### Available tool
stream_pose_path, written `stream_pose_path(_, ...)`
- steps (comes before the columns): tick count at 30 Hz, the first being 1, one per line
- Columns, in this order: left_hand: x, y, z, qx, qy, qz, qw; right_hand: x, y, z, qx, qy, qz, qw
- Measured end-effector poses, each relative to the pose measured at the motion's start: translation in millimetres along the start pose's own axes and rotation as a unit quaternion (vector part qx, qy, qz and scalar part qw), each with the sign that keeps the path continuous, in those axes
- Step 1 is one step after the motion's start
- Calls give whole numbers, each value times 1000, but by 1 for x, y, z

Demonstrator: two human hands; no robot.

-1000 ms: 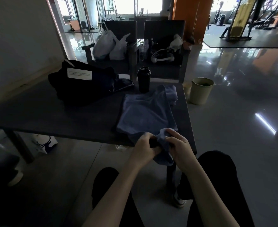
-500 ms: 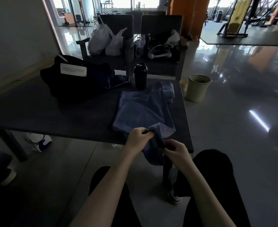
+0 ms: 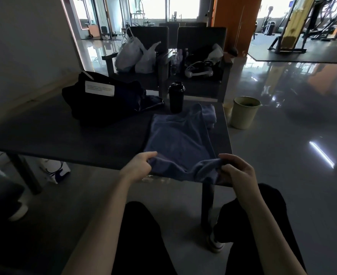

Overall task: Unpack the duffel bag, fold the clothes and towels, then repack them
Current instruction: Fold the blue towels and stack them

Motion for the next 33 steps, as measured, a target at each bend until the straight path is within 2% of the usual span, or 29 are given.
stream_pose_path(2,-14,-2,-11,0,-1,45,999,-4,1,-3,-38,-107,-23,993)
stream_pose_path(5,-31,-9,-23,27,-8,97,995,-12,2,-10,-68,-251,-32,965)
stream_pose_path(10,-40,-9,-35,35,33,58,997,-20,-4,-19,-81,-348,-13,934)
stream_pose_path(13,-47,-13,-40,37,-48,18,998,-24,-5,-23,-77,-312,-2,947)
stream_pose_path(15,-42,-18,-44,7,-92,-53,994,-25,-6,-22,-32,-264,-33,964)
stream_pose_path(17,-38,-20,-49,-16,-96,-86,992,-27,-6,-20,-10,-259,-53,964)
stream_pose_path(19,-37,-20,-48,-12,-68,-71,995,-30,-6,-18,-7,-290,-52,956)
stream_pose_path(24,-41,-14,-41,13,-40,31,999,-26,-7,-8,-5,-301,-45,953)
stream_pose_path(28,-50,-2,-36,31,-98,84,991,-21,6,-5,-24,-284,-11,958)
stream_pose_path(33,-60,35,-33,-3,-190,121,974,-11,42,4,-12,-234,10,972)
Point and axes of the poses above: each hand's wrist, its own y-axis towards the middle knuckle, its own x-axis out of the palm, z = x × y, the point moved 7 cm from there along y, towards the middle knuckle, and after that the axes turned 15 degrees about -x, right-handed, at the moved point
